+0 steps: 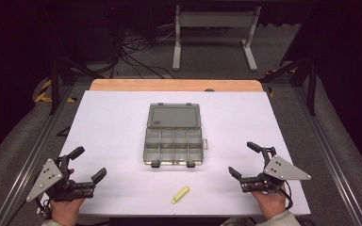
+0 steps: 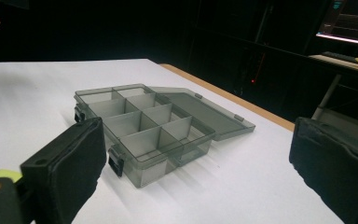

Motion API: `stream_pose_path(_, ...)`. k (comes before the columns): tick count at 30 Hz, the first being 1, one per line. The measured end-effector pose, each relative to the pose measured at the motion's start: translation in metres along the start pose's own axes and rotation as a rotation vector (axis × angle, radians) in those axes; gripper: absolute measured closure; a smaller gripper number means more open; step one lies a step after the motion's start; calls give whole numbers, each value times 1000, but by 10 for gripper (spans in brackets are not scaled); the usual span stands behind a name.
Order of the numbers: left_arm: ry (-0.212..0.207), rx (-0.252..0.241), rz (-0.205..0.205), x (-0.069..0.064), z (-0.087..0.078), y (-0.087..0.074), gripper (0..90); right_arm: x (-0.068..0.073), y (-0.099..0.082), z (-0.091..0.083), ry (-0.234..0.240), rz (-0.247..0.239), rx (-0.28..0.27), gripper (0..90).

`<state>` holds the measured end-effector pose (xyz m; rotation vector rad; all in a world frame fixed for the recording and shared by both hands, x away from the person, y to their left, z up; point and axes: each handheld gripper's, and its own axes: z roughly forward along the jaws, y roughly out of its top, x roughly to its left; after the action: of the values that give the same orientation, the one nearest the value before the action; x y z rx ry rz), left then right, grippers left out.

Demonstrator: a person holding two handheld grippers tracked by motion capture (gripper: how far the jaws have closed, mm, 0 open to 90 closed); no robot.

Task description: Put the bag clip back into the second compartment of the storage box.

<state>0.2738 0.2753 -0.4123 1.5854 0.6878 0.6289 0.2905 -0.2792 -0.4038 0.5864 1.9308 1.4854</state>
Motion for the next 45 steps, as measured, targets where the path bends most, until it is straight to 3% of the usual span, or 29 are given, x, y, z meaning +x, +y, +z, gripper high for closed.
stream_pose_path(21,24,4,-8,1,-2,-1,6,2,5,8,47,16,7,47)
stream_pose_path(25,27,12,-11,1,-1,-2,9,7,16,13,58,-17,21,47)
stream_pose_path(29,27,13,-10,1,-1,-2,10,9,24,20,83,-33,18,47)
stream_pose_path(31,28,14,-11,1,-1,-2,10,11,32,31,114,-27,18,46)
stream_pose_path(38,23,23,-6,1,0,-3,14,16,43,46,145,-33,2,44)
stream_pose_path(45,26,25,-11,1,0,-4,16,32,55,73,202,-58,19,18)
